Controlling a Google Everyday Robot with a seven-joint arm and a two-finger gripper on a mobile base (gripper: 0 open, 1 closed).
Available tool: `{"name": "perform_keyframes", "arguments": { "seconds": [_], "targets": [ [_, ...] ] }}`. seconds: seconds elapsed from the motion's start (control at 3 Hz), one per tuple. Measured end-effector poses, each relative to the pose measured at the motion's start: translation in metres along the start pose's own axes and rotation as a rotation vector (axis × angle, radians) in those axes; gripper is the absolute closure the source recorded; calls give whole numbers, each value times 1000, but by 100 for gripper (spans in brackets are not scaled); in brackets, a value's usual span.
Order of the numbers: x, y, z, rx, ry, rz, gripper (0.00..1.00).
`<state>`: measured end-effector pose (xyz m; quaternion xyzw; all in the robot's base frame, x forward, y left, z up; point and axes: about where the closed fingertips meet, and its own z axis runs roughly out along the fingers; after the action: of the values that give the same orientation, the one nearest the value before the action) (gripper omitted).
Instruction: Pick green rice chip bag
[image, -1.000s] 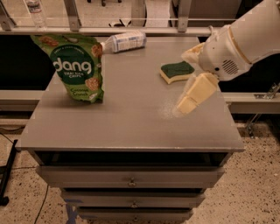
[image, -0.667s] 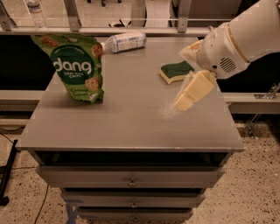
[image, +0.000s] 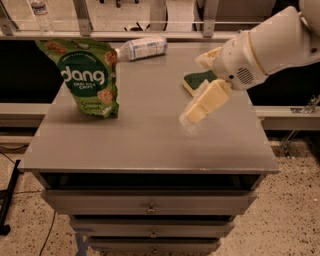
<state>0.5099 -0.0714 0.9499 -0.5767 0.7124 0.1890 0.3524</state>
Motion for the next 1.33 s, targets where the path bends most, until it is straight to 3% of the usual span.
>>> {"name": "perform_keyframes", "arguments": {
  "seconds": [0.33,0.67,1.33],
  "targets": [
    [-29,-19,36,1,-114,9,0],
    [-62,-30,71,7,-180,14,0],
    [-111,-32,146,-40,-244,3,0]
  ]
}}
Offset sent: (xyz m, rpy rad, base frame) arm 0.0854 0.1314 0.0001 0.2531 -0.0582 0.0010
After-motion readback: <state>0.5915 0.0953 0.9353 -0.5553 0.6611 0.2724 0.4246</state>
